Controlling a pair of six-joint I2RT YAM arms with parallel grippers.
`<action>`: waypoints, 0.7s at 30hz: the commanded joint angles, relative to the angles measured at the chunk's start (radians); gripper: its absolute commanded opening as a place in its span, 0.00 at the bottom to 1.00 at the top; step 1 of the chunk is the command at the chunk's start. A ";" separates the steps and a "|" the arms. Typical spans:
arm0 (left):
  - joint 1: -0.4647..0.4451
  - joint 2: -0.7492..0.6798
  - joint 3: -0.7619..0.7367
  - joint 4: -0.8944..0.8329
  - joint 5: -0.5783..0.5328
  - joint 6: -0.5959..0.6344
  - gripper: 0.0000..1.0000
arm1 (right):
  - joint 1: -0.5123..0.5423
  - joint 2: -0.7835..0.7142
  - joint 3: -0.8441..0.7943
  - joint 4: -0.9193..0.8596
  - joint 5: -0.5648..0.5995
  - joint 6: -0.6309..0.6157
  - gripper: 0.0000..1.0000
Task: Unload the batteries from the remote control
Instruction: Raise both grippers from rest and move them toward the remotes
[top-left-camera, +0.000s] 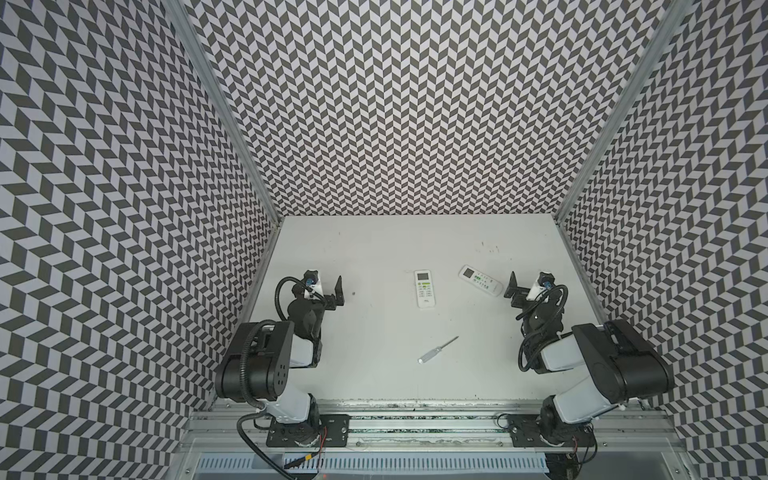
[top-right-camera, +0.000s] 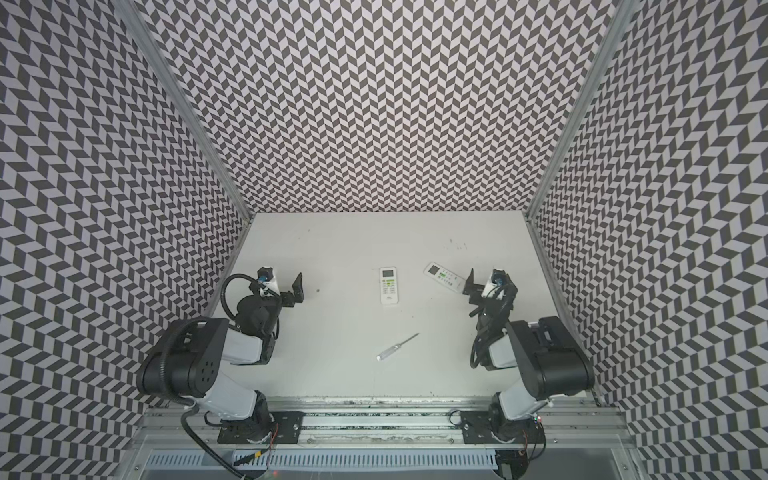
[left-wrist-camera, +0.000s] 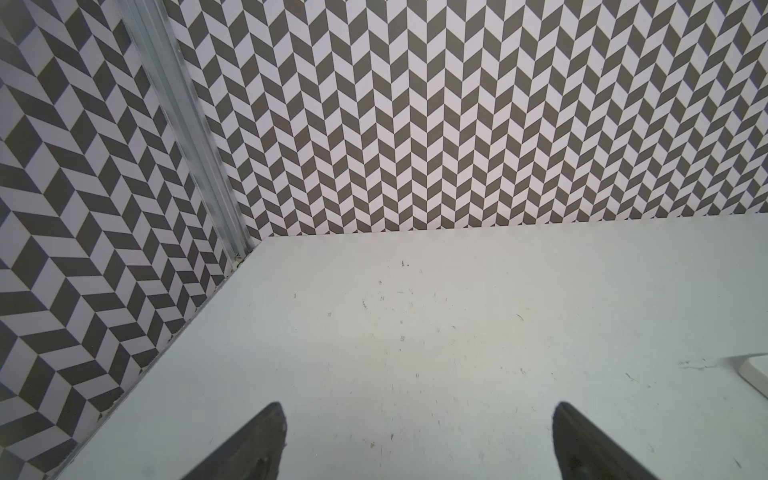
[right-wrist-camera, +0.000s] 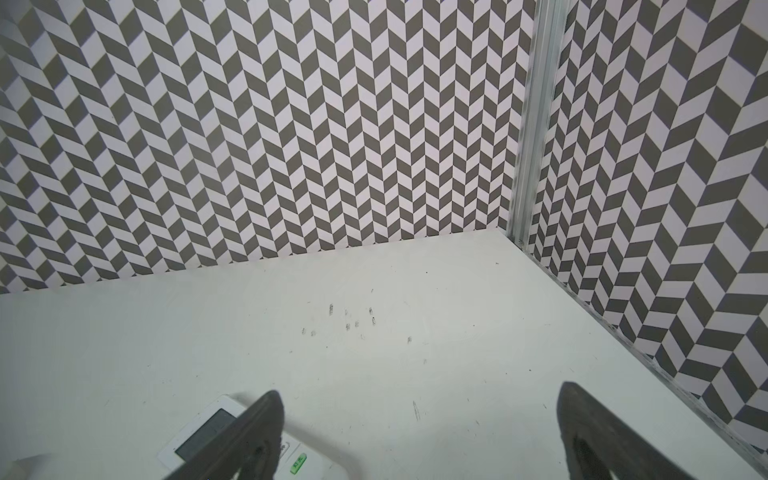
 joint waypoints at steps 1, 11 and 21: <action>-0.005 0.001 0.003 0.054 -0.007 -0.013 1.00 | -0.007 0.007 -0.001 0.041 -0.014 0.008 0.99; -0.001 0.011 -0.003 0.085 0.003 -0.013 1.00 | -0.016 0.005 0.002 0.034 -0.033 0.011 0.99; -0.002 0.002 0.000 0.064 0.003 -0.014 1.00 | -0.046 0.000 0.014 -0.001 -0.098 0.025 0.99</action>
